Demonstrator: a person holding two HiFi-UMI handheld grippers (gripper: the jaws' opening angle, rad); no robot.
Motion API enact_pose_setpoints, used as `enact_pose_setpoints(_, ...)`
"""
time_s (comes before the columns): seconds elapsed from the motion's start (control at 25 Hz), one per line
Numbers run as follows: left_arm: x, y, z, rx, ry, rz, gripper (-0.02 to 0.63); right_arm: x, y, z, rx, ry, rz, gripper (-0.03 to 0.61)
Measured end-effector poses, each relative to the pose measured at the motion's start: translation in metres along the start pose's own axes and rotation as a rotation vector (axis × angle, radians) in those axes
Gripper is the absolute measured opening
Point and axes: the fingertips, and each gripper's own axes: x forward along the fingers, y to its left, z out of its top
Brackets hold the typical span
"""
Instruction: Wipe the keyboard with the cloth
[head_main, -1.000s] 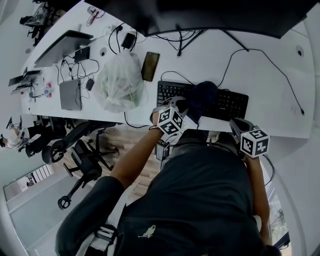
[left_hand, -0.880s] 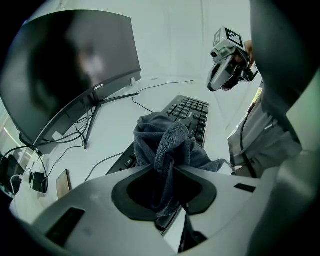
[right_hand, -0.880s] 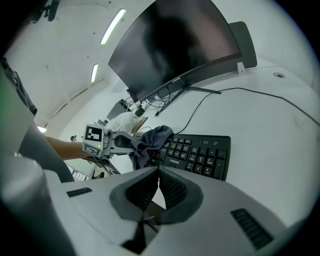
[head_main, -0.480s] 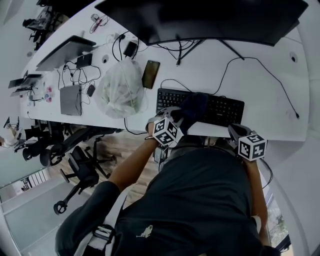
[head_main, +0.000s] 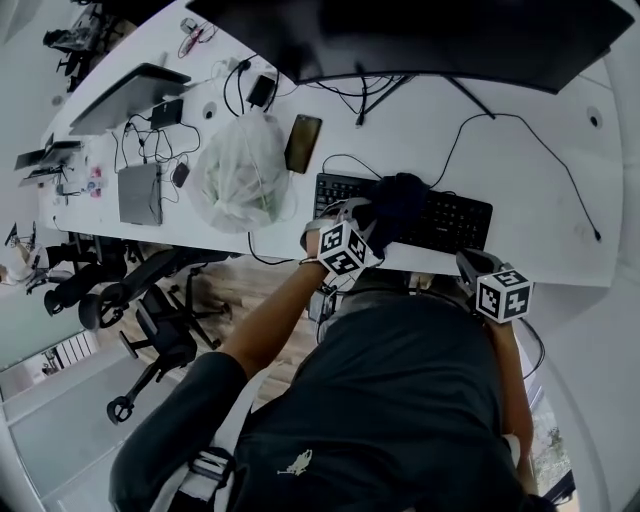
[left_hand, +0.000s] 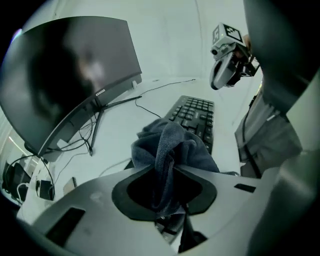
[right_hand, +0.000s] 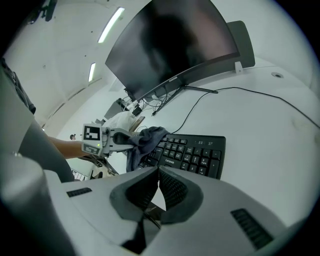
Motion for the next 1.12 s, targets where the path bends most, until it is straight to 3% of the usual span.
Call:
enact_pose_setpoints(0.12,-0.014,-0.015,-0.026,-0.005,0.036,-0.033,0.081,0.002,0.0,0.0,0.004,0.001,-0.002,0.009)
enact_pose_setpoints(0.2,-0.02,0.011,-0.033,-0.011,0.043,0.029,0.081,0.005,0.003,0.003,-0.005,0.004,0.005,0.009)
enact_pose_setpoints(0.32,-0.022,0.083,-0.043,-0.081,0.04,0.168,0.081,0.01,0.01,0.006,-0.017,0.007,0.012,0.009)
enact_pose_setpoints(0.4,-0.02,0.109,-0.055,-0.121,0.05,0.206,0.081,0.013,0.014,0.005,-0.021,0.014,0.015,0.009)
enact_pose_setpoints(0.52,-0.023,0.098,-0.064,-0.13,0.036,0.213,0.081,0.015,0.017,-0.001,-0.016,0.024,0.013,0.009)
enact_pose_setpoints(0.72,-0.034,0.05,-0.081,-0.136,0.042,0.135,0.08,0.015,0.011,-0.005,0.01,0.027,-0.004,0.009)
enact_pose_setpoints(0.96,-0.045,0.145,-0.096,-0.195,0.064,0.315,0.081,0.022,0.021,-0.001,-0.016,0.035,0.012,0.009)
enact_pose_setpoints(1.12,-0.039,0.13,-0.105,-0.172,0.068,0.334,0.078,0.023,0.023,-0.006,-0.014,0.039,0.014,0.009)
